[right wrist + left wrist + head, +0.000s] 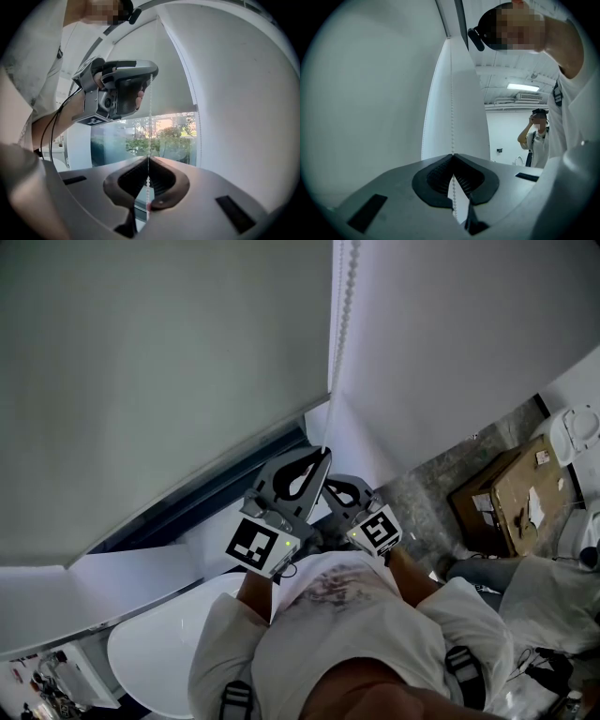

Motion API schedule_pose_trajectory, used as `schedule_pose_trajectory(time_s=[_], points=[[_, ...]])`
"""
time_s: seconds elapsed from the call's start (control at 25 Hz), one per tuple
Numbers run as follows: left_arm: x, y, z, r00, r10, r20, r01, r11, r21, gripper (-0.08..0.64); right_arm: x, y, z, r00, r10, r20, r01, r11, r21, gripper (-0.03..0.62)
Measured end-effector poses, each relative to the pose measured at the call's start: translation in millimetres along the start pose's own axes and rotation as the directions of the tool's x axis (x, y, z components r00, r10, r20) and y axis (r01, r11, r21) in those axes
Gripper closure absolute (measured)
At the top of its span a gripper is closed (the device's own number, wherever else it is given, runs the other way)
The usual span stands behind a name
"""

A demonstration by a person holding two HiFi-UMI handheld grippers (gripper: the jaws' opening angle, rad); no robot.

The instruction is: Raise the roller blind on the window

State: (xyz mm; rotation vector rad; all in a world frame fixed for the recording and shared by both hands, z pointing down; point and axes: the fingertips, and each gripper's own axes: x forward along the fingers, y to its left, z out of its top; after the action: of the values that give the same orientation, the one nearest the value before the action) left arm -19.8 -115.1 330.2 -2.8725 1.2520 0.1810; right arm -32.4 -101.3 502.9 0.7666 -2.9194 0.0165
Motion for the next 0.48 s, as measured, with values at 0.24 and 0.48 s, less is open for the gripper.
schedule_pose_trajectory(time_s=[0.24,0.48], points=[[1,-2,-19,1.0,0.002,-0.022,-0.002,1.0,-0.018,0.554,-1,2,-19,0.999,0.001,-0.043,0.0,1.0,0.016,0.531],[-2,-2,-39,1.0,-0.001,-0.026,0.001,1.0,-0.008,0.554,-3,4,-38,0.997,0.003,-0.073,0.0,0.999,0.037,0.531]])
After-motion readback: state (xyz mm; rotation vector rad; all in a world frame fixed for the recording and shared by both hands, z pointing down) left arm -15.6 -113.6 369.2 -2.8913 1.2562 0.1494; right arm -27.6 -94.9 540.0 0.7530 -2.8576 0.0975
